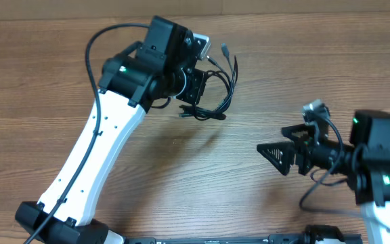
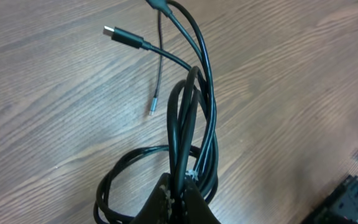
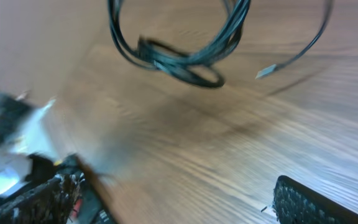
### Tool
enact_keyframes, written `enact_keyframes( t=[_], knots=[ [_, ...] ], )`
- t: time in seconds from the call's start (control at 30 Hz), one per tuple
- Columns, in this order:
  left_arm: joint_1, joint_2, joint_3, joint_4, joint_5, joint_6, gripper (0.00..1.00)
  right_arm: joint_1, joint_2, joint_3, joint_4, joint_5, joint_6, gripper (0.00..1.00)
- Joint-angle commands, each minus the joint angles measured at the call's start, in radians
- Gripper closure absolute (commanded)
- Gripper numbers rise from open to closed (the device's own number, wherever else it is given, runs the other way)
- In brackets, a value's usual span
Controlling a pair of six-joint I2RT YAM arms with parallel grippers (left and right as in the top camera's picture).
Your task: Untangle cables
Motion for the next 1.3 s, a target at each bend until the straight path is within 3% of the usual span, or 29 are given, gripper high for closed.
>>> enact_keyframes(
  t=[0.0, 0.23, 0.37, 0.6, 0.8, 1.17, 1.2, 1.27],
  knots=[
    [0.003, -0.021, 0.088, -0.035, 0.024, 0.032, 0.96, -0.001, 0.09, -0.001, 0.008, -0.144, -0.102, 0.0],
    [0.003, -0.021, 0.218, -0.099, 0.121, -0.057, 0.96, 0.076, 0.289, -0.001, 0.009, -0.331, -0.381, 0.0],
    [0.003, -0.021, 0.278, -0.121, 0.138, -0.153, 0.96, 0.183, 0.337, -0.001, 0.087, -0.32, -0.471, 0.0],
    [0.003, -0.021, 0.326, -0.179, 0.098, -0.196, 0.96, 0.339, 0.345, 0.001, 0.357, -0.203, -0.451, 0.01],
    [0.004, -0.022, 0.33, -0.249, 0.091, -0.203, 0.96, 0.342, 0.345, 0.001, 0.568, -0.01, -0.221, 0.0],
    [0.003, -0.029, 0.344, -0.251, 0.224, -0.215, 0.96, 0.343, 0.345, 0.001, 0.705, 0.016, -0.143, 0.01],
    [0.003, -0.029, 0.346, -0.248, 0.238, -0.216, 0.96, 0.343, 0.345, 0.001, 0.723, 0.012, -0.126, 0.07],
    [0.003, -0.029, 0.348, -0.245, 0.253, -0.231, 0.96, 0.343, 0.345, 0.001, 0.753, -0.002, -0.101, 0.51]
  ],
)
